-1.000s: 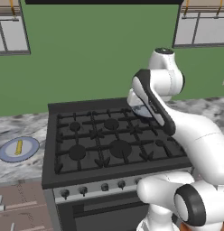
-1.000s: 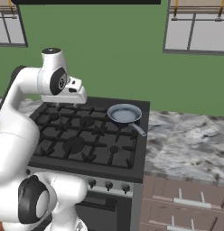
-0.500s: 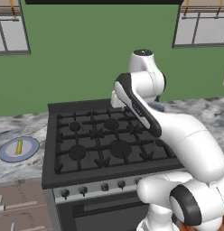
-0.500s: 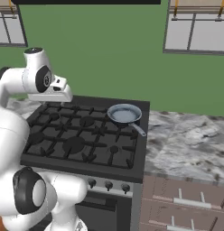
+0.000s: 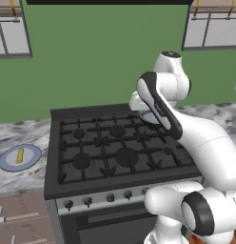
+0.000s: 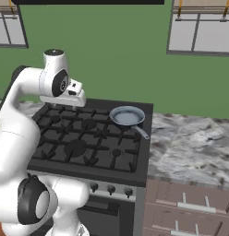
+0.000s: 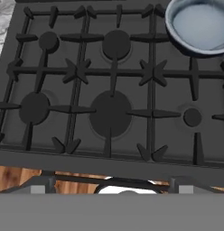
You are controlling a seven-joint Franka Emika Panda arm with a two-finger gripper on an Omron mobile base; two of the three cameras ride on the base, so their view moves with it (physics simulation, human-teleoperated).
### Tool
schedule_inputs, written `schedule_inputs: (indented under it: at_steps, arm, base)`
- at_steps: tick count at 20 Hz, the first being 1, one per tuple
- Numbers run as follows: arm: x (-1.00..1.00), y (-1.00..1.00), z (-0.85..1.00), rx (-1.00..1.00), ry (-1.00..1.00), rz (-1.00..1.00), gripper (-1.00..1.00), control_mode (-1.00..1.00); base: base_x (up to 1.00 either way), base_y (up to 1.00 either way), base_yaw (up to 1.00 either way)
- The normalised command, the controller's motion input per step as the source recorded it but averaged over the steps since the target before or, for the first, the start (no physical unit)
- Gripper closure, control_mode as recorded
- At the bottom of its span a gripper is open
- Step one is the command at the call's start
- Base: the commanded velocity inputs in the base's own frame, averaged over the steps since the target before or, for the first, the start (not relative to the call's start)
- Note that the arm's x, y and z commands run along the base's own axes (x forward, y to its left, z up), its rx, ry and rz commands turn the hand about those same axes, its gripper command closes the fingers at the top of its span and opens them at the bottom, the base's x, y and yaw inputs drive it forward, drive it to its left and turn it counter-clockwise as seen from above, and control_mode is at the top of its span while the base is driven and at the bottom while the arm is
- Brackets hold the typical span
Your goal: Pick up the butter stick and place it in the pan. Then turn on the burner for the pan.
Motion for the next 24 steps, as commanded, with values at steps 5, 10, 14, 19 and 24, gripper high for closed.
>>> schedule_inputs:
  at_steps: [5,10,14,19,24]
  arm:
    - [0.00,0.02,-0.14,0.02,0.00,0.00,-1.00,-1.00]
    - [0.03,0.46,-0.14,0.00,0.01,0.00,-1.00,-1.00]
    - [0.00,0.00,0.00,0.00,0.00,0.00,-1.00,1.00]
    - [0.00,0.00,0.00,0.00,0.00,0.00,-1.00,1.00]
    - [0.00,0.00,0.00,0.00,0.00,0.00,-1.00,1.00]
  base:
    - [0.00,0.00,0.00]
    - [0.00,0.00,0.00]
    - [0.13,0.65,0.00]
    - [0.10,0.42,0.00]
    - [0.18,0.32,0.00]
